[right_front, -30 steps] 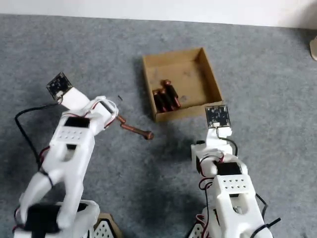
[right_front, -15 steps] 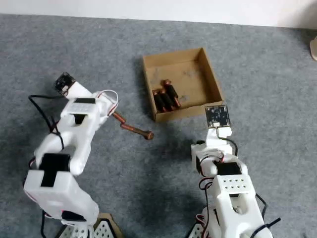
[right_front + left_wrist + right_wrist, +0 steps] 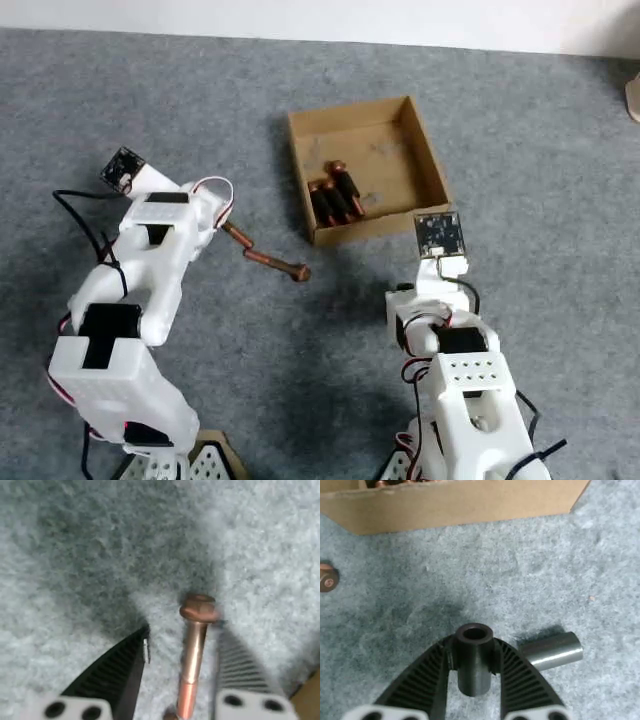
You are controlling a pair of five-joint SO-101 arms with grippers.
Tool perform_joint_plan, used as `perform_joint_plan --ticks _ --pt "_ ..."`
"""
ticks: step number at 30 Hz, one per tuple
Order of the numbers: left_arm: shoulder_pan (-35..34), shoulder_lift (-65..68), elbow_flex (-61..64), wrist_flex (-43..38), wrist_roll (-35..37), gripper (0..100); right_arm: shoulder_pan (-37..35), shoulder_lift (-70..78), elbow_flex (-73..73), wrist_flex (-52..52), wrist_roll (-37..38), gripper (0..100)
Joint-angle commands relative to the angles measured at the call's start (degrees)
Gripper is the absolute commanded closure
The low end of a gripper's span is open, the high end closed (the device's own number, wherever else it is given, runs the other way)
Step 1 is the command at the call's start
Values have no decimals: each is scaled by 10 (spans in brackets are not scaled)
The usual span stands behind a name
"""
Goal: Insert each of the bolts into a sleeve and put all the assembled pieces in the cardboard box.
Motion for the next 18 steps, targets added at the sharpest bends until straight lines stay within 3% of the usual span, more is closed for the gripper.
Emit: perform_joint_plan --ticks 1,6,18 --pt "-7 0 -16 6 3 989 0 -16 -6 -9 8 993" --pt "-16 -6 -20 5 -16 992 0 -17 -6 -9 8 993" --pt "15 -187 36 6 -231 996 -3 -21 -5 -9 40 994"
